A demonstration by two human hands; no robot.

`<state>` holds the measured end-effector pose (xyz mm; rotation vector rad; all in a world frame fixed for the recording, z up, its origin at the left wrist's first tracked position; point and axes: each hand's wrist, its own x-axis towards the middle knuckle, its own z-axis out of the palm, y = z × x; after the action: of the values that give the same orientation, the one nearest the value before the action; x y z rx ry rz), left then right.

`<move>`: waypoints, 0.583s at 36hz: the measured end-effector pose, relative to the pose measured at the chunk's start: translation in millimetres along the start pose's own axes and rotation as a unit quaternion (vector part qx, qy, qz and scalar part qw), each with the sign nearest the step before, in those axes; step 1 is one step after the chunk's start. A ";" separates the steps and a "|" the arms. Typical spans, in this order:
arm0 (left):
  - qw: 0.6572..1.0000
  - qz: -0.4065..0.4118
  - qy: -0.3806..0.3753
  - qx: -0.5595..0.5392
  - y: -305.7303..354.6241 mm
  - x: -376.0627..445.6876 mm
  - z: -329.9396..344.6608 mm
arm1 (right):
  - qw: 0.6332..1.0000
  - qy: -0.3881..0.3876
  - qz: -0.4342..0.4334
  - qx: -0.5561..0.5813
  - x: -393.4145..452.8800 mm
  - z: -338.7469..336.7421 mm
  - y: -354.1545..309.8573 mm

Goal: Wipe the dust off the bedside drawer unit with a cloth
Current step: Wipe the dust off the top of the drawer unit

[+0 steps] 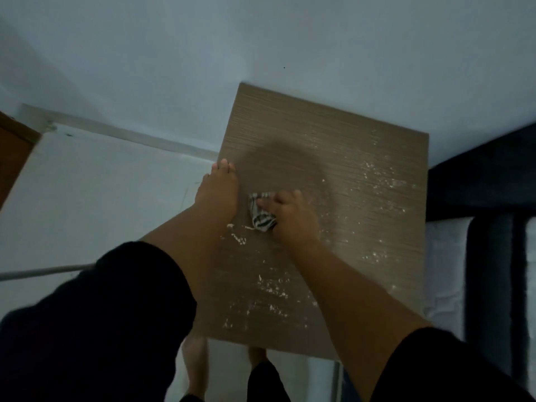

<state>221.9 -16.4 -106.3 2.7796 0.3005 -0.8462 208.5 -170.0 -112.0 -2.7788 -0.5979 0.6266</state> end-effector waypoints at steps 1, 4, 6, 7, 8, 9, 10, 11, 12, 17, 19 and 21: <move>1.000 0.001 -0.002 0.001 -3.1 1.6 -0.3 | 1.000 -0.009 -0.002 0.002 -7.2 6.1 -1.5; 1.000 -0.011 -0.014 0.006 -8.0 3.5 -0.8 | 0.999 -0.029 -0.004 0.026 -20.8 16.2 -5.0; 1.000 0.013 -0.009 0.011 3.7 -10.9 2.8 | 0.999 -0.023 0.009 0.025 -34.3 13.8 -0.4; 0.999 0.031 0.000 0.014 12.5 -18.8 5.0 | 1.000 -0.015 0.014 0.024 -41.6 9.5 3.6; 0.999 0.038 0.005 0.017 14.2 -17.6 5.4 | 0.999 -0.010 0.013 0.028 -34.8 7.4 4.7; 0.999 0.043 0.010 0.020 17.8 -18.3 3.9 | 0.999 0.005 0.018 0.034 -29.6 4.1 6.0; 0.998 0.050 0.013 0.027 20.8 -19.6 2.9 | 0.998 0.027 0.029 0.045 -25.7 -0.4 6.8; 0.998 0.054 0.015 0.036 22.6 -19.8 2.5 | 0.996 0.055 0.042 0.055 -21.1 -6.0 7.7; 0.998 0.056 0.022 0.037 24.6 -19.3 0.7 | 0.993 0.084 0.056 0.064 -15.2 -12.3 9.1; 0.997 0.072 0.000 0.033 42.9 -13.0 -11.5 | 0.974 0.195 0.096 0.064 19.0 -51.3 22.9; 0.997 0.067 -0.015 0.026 51.5 -9.0 -11.2 | 0.972 0.202 0.107 0.060 34.1 -65.5 33.0; 0.998 0.055 -0.019 0.017 58.5 -2.1 -5.4 | 0.970 0.202 0.119 0.060 51.6 -75.2 46.9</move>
<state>238.1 -71.1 -92.0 2.7777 0.1263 -0.8831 301.0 -199.1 -78.5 -2.7650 -0.1377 0.1182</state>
